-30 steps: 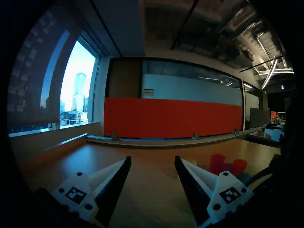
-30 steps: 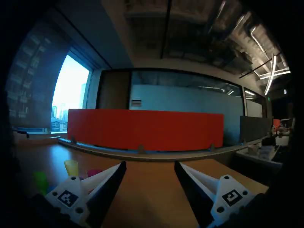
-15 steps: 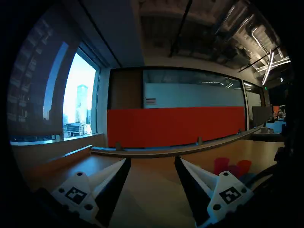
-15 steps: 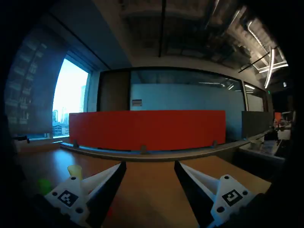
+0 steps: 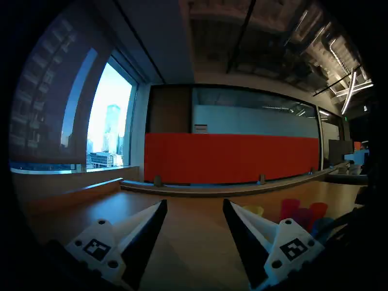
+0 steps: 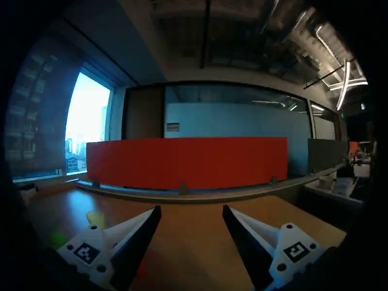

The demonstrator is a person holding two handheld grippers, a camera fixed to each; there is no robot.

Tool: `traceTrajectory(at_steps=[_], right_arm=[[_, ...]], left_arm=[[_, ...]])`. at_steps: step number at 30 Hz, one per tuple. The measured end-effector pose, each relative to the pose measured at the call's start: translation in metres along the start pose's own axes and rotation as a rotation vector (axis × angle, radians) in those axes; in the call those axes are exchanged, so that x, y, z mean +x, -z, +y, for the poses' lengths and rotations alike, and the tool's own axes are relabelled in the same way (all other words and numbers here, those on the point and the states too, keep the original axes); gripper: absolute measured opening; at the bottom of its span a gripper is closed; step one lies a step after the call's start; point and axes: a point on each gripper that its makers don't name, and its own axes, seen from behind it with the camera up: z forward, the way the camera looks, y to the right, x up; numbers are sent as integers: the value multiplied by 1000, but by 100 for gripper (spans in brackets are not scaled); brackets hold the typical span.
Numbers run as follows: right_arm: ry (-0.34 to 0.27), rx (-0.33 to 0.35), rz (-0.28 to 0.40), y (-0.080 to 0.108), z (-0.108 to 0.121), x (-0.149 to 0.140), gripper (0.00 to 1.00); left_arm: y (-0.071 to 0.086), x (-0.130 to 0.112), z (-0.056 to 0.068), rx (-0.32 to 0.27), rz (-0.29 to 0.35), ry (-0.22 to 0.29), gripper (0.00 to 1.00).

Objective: Pour water

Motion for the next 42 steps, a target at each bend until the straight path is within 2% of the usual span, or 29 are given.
traceTrajectory(at_steps=[5,21,36,42], right_arm=[[1,8,-7,-1,-4,-2,98],[12,36,-12,-4,-18,0,98],[8,35,-1,1,-17,5,98],[11,38,-3,1,-18,5,98]], left_arm=[[-1,-8,-3,9,-2,-14,84],[-6,-29,1,4,-36,-17,84],[-9,-42,3,0,-87,-26,84],[-11,-46,1,9,-105,-27,84]])
